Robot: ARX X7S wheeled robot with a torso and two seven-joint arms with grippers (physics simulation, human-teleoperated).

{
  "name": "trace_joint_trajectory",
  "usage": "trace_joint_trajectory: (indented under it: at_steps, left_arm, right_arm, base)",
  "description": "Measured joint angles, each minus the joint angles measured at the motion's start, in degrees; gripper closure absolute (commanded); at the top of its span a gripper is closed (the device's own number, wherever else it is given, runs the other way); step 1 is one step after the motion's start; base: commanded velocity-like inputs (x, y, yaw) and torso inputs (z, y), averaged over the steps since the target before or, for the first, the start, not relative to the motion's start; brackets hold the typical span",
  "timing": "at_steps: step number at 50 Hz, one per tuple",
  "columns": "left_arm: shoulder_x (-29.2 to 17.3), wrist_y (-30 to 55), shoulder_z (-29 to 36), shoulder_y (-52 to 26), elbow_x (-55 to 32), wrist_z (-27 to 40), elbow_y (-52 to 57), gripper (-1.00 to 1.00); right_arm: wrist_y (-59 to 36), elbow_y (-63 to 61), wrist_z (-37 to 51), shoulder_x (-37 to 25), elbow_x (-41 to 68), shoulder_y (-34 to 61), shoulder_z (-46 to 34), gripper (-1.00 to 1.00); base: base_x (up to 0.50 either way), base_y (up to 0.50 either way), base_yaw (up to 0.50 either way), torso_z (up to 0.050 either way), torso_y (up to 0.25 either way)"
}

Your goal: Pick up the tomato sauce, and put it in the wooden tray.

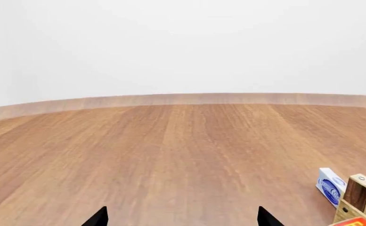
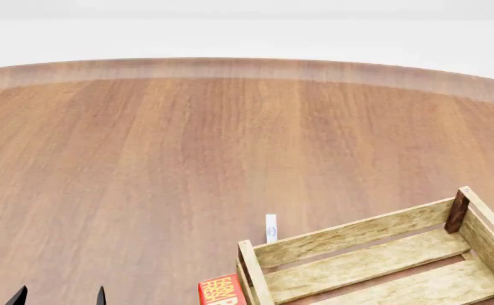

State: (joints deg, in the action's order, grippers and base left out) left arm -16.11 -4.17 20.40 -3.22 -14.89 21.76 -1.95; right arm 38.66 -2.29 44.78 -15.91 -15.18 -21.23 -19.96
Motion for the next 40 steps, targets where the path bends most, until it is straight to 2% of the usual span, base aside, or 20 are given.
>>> trace_joint_trajectory:
  at_steps: [40]
  left_arm:
    - [-0.4, -0.1, 0.6, -0.3, -0.5, 0.4, -0.1, -1.0]
  right_arm:
    - [-18.9, -4.5, -4.2, -1.0, 9.7, 14.1, 6.1, 1.0]
  base:
    - [0.0, 0.0, 0.0, 0.0, 0.0]
